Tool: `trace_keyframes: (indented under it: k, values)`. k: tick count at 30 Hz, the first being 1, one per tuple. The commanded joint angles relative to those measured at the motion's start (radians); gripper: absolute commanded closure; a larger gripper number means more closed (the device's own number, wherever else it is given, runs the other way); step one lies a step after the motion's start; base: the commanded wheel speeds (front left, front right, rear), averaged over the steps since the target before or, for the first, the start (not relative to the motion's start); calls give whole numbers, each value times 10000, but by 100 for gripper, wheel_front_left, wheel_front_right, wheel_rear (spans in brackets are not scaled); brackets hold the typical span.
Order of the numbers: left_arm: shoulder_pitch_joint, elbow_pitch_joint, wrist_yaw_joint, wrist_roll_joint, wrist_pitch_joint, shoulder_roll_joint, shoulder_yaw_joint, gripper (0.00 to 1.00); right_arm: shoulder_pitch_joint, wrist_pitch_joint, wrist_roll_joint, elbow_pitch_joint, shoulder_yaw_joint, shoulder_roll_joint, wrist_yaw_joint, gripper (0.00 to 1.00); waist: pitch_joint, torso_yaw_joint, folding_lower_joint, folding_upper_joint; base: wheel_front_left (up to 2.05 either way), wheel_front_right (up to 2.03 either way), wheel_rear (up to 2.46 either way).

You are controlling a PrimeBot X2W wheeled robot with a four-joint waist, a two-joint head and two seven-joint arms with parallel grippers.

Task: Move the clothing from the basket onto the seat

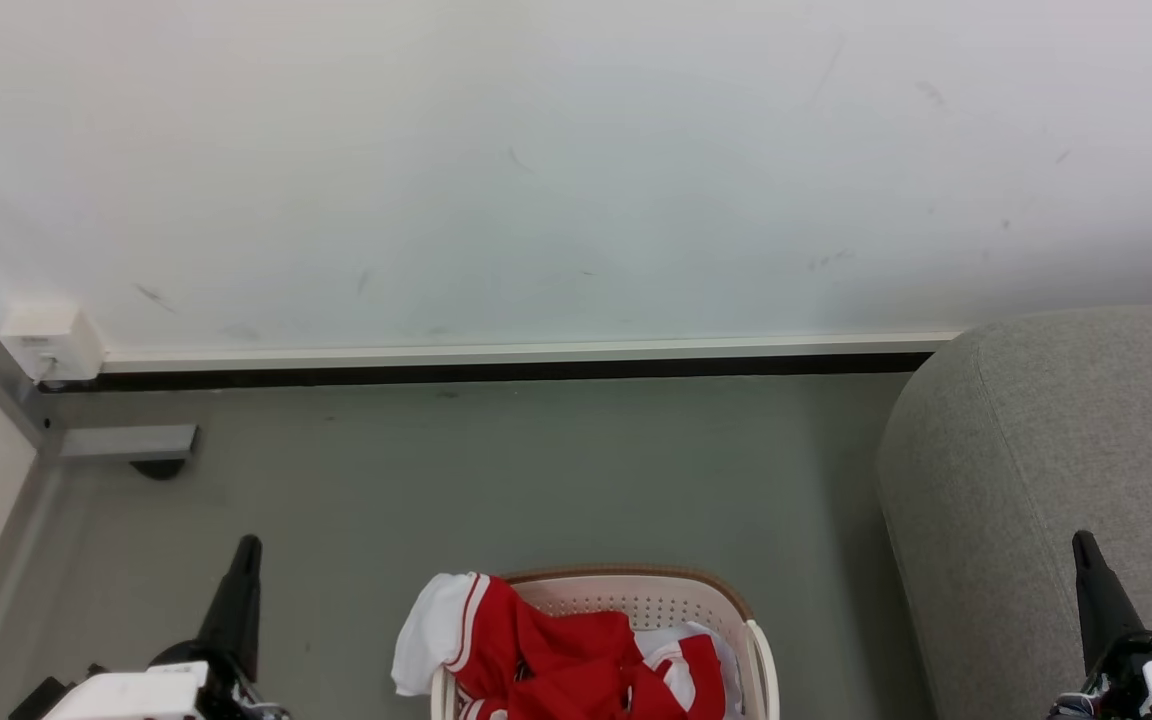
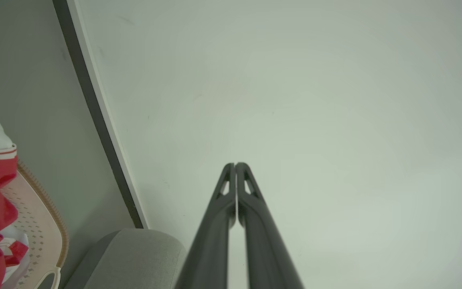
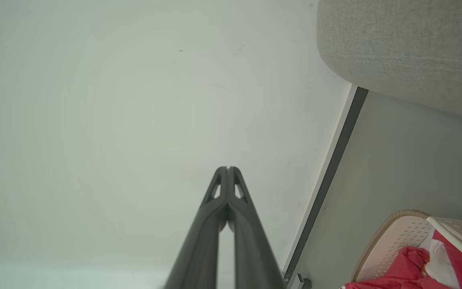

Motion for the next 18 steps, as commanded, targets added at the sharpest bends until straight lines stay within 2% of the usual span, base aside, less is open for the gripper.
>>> trace_keyframes:
  k: [1,18]
  values:
    - [-81,-35,-52,-137,29,24,10,100,-111,20,10,-43,-35,-4,-24,100,0,0,0,-1,0,0,0]
    - [-81,-35,-52,-138,29,24,5,100,-111,20,10,-43,-35,-4,-24,100,0,0,0,-1,0,0,0]
